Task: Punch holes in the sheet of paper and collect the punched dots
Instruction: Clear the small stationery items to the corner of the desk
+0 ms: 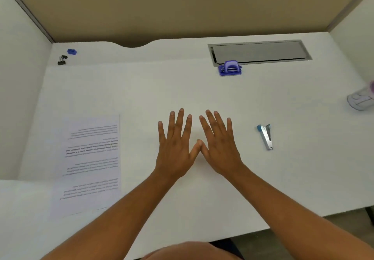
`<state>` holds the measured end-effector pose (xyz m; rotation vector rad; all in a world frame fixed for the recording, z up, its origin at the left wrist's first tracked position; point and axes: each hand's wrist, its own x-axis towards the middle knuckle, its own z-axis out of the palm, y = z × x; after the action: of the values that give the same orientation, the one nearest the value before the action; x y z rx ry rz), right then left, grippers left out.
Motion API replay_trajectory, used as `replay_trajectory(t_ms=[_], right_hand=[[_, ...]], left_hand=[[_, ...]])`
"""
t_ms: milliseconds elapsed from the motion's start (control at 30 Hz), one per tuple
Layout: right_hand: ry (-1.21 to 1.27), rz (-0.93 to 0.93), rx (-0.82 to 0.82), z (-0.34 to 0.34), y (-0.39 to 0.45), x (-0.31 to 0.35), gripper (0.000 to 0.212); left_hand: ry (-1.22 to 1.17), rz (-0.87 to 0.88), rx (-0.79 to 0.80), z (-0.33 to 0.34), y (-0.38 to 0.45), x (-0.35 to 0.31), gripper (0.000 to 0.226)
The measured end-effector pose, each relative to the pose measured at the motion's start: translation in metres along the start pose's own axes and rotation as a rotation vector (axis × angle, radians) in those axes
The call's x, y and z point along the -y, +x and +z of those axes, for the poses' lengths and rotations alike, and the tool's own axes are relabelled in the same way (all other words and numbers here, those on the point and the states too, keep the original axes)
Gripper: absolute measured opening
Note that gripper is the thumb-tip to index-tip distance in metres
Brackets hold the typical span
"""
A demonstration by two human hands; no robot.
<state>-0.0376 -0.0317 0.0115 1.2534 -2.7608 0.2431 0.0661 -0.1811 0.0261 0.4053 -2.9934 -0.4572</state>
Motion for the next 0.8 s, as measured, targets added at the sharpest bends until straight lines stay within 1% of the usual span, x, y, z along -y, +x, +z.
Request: replay_trajectory(t_ms=[167,267,367,467,567,700,800], right_hand=[[0.022,0.101,0.006,-0.007,-0.055,-0.046,0.071],[0.058,0.129,0.012,-0.01,-0.075,-0.067,0.07],[0.091,0.172,-0.022,-0.016,-0.086,-0.083,0.068],[0.061,0.285,-0.078,-0.025,-0.084,-0.102,0.061],[0.061,0.43,-0.053,-0.032,-0.076,-0.122,0.056],[0.171,0.587,0.033,-0.032,-0.068,-0.141,0.06],[0.267,0.653,0.047,-0.026,-0.065,-0.146,0.059]], left_hand=[[0.003,0.075,0.047,0.029,-0.002,-0.059,0.081],[0.029,0.07,0.076,0.04,0.001,-0.083,0.082],[0.086,-0.016,0.111,0.045,0.005,-0.1,0.078],[0.158,-0.1,0.19,0.049,0.014,-0.111,0.074],[0.087,-0.201,0.289,0.051,0.024,-0.118,0.074],[-0.019,-0.285,0.297,0.052,0.029,-0.123,0.067],[-0.073,-0.293,0.304,0.051,0.032,-0.122,0.066]])
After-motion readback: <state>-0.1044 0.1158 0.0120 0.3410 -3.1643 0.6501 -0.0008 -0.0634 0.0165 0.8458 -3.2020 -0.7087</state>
